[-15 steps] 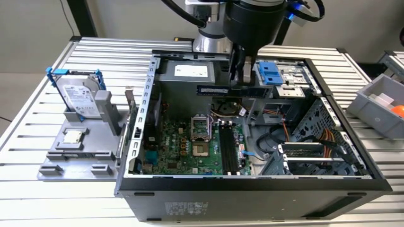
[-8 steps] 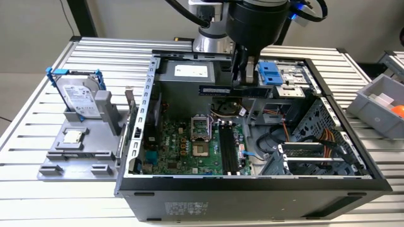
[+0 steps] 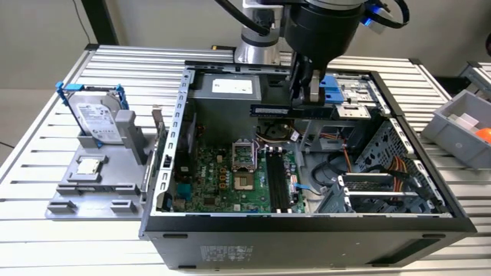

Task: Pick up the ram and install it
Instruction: 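Pick up the ram and move it above insertion slot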

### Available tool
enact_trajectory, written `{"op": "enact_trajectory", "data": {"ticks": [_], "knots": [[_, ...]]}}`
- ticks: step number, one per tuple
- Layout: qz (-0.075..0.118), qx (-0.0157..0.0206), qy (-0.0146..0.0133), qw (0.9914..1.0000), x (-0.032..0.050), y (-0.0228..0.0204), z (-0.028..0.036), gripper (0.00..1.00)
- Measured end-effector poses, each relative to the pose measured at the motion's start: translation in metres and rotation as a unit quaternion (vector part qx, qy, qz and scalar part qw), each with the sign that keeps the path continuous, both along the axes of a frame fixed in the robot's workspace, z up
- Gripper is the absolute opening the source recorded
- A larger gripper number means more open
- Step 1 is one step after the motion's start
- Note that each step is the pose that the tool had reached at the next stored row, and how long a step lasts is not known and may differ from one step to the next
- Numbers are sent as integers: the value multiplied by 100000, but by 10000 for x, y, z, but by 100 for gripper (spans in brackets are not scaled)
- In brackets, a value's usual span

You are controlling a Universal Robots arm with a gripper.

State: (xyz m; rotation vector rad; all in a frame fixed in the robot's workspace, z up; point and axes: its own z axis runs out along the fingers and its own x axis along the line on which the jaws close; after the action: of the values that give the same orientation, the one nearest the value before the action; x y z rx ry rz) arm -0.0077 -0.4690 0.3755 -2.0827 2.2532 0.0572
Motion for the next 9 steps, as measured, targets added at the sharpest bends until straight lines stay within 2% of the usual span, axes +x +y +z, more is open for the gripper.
{"op": "enact_trajectory", "data": {"ticks": [9], "knots": [[0,-2,-1,100000,107,16,-28,0]]}}
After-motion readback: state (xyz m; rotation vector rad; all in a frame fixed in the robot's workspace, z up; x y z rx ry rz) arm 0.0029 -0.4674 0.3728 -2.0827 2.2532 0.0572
